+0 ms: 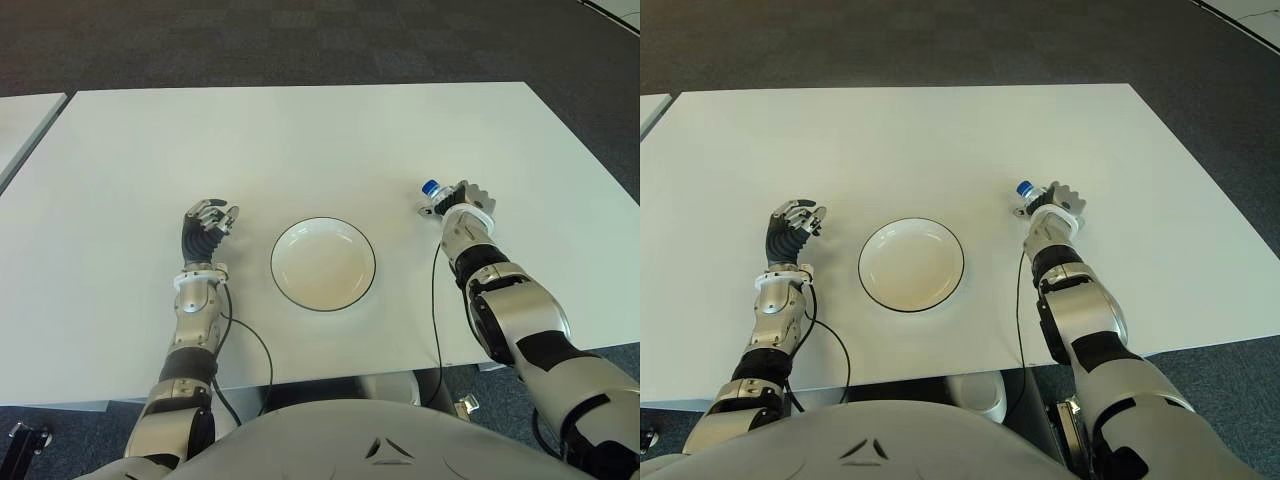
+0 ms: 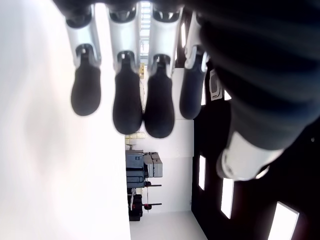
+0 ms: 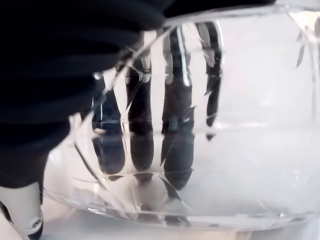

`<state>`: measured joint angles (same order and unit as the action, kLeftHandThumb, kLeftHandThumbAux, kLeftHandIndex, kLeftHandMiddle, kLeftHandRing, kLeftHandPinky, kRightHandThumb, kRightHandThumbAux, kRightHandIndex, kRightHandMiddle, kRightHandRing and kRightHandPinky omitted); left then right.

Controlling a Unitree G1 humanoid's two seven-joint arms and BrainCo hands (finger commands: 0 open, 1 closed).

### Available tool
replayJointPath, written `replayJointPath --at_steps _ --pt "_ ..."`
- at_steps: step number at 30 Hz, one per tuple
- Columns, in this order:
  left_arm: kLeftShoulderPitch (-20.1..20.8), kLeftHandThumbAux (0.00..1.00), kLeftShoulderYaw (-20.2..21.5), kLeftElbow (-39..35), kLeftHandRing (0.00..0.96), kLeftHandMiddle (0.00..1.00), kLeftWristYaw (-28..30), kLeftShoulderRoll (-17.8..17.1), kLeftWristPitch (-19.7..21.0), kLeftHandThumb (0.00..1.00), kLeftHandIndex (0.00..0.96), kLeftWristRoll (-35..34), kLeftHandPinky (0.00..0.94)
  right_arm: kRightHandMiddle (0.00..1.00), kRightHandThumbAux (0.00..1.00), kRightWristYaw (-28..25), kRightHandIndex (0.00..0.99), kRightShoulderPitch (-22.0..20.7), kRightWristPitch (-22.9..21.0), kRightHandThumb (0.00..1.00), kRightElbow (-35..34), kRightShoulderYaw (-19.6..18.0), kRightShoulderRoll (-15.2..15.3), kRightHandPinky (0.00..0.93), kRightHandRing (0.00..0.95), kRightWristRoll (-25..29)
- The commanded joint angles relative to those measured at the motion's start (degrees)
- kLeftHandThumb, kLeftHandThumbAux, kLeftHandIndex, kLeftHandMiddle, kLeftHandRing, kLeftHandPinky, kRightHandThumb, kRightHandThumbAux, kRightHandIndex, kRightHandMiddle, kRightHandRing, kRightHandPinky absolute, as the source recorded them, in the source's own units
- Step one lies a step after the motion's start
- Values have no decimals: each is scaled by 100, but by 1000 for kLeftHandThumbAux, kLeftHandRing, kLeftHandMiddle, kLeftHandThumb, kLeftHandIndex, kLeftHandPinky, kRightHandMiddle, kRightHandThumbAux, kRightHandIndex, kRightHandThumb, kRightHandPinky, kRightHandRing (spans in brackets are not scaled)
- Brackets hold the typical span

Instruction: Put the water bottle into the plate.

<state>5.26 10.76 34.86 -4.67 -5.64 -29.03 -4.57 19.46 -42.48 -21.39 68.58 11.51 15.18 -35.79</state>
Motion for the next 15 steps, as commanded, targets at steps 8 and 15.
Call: replayJointPath --at_steps 8,15 --pt "-105 710 44 -51 659 677 18 82 151 709 436 -58 648 794 725 1086 437 1242 440 697 -825 -367 -711 827 801 635" --pt "-116 711 45 -81 662 678 -9 102 161 709 436 -31 649 796 724 1556 435 1547 906 700 -1306 -25 -496 835 811 292"
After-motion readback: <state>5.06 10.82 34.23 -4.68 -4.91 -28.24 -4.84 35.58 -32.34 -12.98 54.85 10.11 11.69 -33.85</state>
